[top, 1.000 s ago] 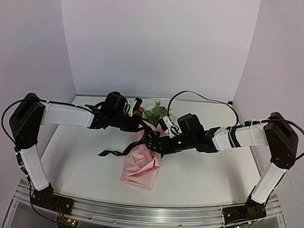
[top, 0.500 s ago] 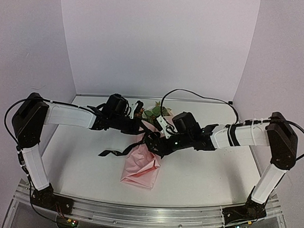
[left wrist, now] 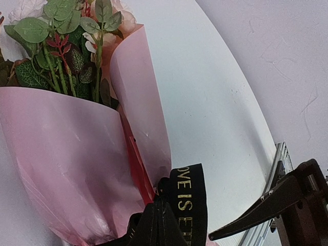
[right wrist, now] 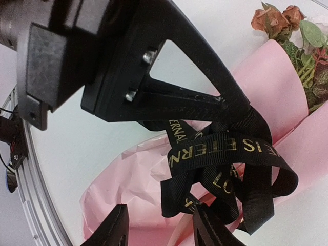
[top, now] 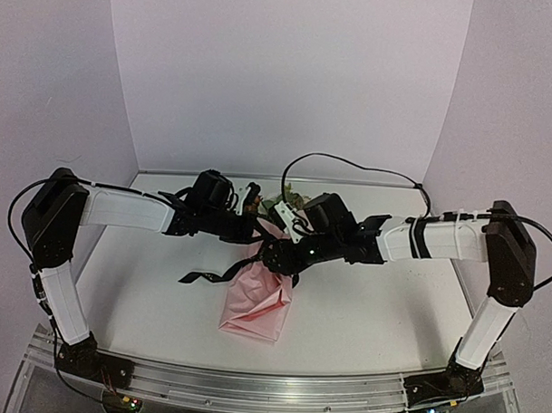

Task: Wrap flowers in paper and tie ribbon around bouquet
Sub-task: Cross the half-tied ribbon over the folded bouquet.

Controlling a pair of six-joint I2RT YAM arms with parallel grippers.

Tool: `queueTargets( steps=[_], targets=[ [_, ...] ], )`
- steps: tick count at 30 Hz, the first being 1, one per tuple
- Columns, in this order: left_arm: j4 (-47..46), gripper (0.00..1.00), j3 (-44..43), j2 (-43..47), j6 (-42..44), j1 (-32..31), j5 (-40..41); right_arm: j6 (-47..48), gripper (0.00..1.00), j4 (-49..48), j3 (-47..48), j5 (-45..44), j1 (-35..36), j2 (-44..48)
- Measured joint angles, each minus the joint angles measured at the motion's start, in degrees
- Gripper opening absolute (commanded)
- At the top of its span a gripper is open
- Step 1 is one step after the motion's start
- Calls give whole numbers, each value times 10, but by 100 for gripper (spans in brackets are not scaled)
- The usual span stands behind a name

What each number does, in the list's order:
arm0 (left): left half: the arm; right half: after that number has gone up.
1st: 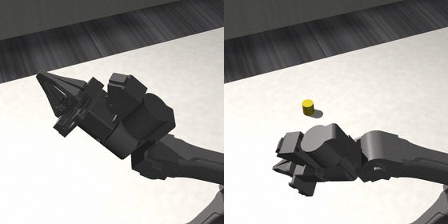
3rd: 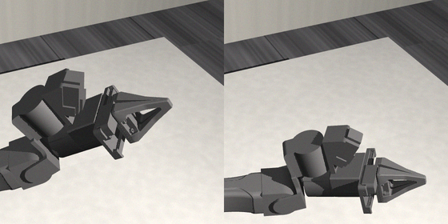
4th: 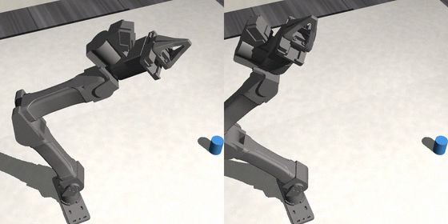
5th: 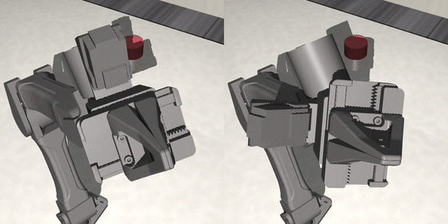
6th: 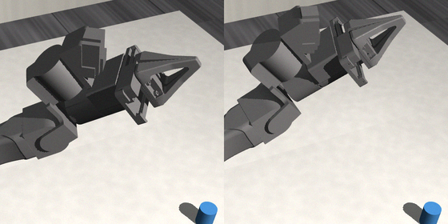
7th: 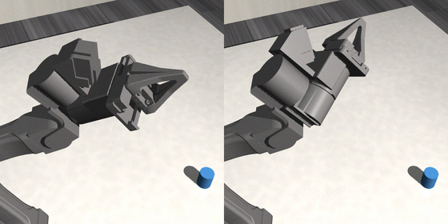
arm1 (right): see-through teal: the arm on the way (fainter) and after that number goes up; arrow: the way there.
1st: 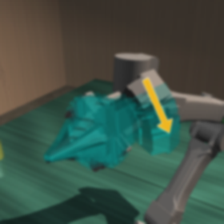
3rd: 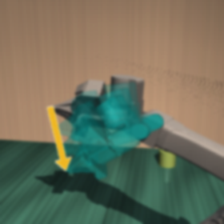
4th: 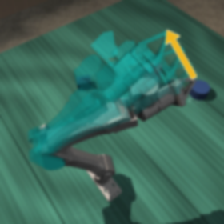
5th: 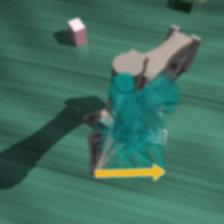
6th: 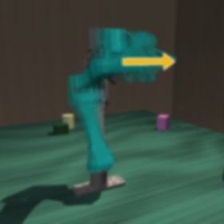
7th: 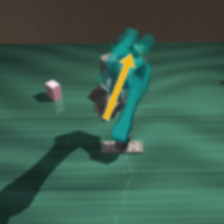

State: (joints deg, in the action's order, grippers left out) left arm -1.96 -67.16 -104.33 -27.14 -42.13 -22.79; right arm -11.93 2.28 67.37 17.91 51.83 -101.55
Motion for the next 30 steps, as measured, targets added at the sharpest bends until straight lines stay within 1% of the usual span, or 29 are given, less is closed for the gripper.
queueTargets(
  steps=[6, 12, 16, 19, 23, 24, 30],
  targets=[
    [0, 0, 0, 0, 0, 0, -1, 12, 33, 26, 21, -12, 4, -26],
    [0, 0, 0, 0, 0, 0, -1, 14, 32, 34, 27, -25, 7, -39],
    [0, 0, 0, 0, 0, 0, -1, 14, 28, 35, 31, -31, 7, -44],
    [0, 0, 0, 0, 0, 0, -1, 12, 22, 35, 34, -35, 8, -45],
    [0, 0, 0, 0, -1, 0, -1, 10, 3, 35, 36, -40, 9, -46],
    [0, 0, 0, 0, -1, 0, -1, 7, 1, 35, 37, -42, 9, -47],
    [-1, 0, 1, 0, -5, 1, 1, 3, 0, 42, 36, -57, 9, -47]
  ],
)
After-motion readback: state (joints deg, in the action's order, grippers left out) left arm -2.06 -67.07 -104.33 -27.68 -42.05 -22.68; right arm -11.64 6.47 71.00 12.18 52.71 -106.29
